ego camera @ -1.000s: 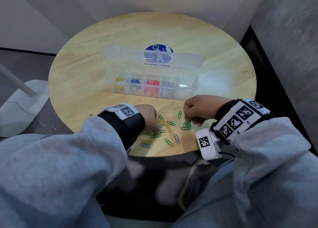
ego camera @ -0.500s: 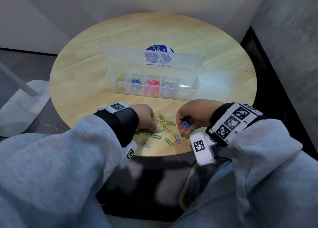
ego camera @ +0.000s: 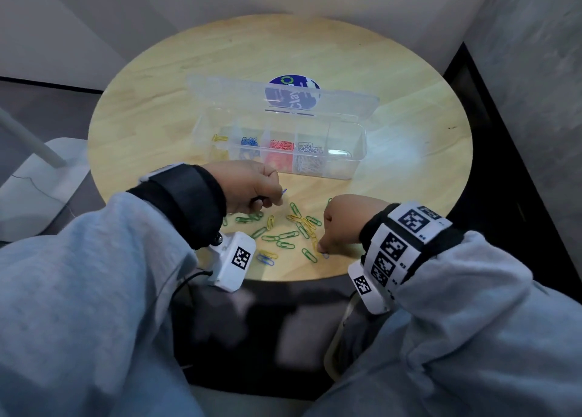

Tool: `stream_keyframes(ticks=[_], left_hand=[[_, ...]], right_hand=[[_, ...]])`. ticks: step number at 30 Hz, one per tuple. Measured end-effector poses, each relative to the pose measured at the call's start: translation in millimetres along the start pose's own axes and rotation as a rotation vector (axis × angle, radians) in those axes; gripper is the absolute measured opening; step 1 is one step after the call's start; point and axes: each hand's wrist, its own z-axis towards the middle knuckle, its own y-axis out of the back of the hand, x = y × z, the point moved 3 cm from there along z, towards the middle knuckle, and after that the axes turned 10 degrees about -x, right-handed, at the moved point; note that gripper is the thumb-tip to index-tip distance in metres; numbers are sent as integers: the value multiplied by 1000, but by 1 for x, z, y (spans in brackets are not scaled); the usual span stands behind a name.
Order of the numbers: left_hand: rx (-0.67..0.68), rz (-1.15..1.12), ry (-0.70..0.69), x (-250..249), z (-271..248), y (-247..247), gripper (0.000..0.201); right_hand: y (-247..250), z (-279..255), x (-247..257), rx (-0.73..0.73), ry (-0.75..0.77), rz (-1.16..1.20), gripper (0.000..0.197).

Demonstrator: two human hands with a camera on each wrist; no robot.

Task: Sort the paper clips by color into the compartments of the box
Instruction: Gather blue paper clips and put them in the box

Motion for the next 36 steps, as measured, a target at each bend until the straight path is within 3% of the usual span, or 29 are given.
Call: stream_keyframes(ticks=[6, 13, 16, 24, 32, 36], left_hand=[[-34, -137, 7, -4, -5, 13, 33], [-78, -158, 50, 2, -11, 27, 32], [-103, -217, 70, 10, -13, 36, 27], [-201, -309, 84, 35, -24, 74, 25], [-323, -482, 30, 40, -35, 124, 26], [-361, -418, 33, 43, -38, 135, 23]], right_hand=[[-7, 6, 4, -31, 2, -5, 8], [-7, 10, 2, 2, -33, 50, 16], [3, 2, 3, 4, -25, 109, 8], [13, -8, 10, 47, -30, 647, 19], [8, -5, 41, 119, -250, 1374, 31], [14, -6, 55, 136, -223, 1367, 28]])
